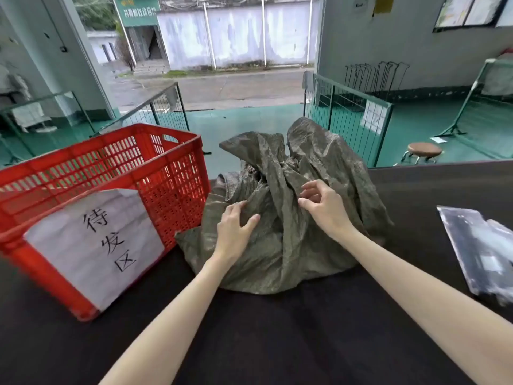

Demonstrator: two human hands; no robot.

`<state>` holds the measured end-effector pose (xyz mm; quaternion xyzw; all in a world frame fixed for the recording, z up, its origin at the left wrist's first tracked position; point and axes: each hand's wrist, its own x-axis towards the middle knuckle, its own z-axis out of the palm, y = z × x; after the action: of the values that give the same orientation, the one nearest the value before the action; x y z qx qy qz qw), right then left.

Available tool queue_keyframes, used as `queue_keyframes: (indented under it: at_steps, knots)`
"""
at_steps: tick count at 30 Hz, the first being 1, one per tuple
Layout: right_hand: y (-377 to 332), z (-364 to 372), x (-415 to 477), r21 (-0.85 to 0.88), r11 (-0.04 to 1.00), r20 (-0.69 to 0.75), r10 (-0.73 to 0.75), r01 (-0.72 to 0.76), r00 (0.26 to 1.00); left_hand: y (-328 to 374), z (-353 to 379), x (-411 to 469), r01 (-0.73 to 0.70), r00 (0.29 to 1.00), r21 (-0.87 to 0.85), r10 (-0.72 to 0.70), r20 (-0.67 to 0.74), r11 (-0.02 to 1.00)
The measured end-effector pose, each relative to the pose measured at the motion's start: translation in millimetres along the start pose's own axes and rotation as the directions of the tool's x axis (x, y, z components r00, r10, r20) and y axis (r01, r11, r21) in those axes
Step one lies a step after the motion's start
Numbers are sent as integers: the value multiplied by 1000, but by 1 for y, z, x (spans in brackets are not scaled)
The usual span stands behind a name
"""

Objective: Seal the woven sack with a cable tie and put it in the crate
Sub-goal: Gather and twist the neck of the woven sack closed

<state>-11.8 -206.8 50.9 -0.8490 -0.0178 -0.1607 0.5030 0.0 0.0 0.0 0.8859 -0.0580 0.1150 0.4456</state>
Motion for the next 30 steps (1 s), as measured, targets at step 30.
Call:
queue_keyframes:
  at_steps: [30]
  knots:
    - [70, 25, -122, -370, 910, 465, 7, 188, 885, 16, 12, -37, 58, 998, -348, -63, -2, 936]
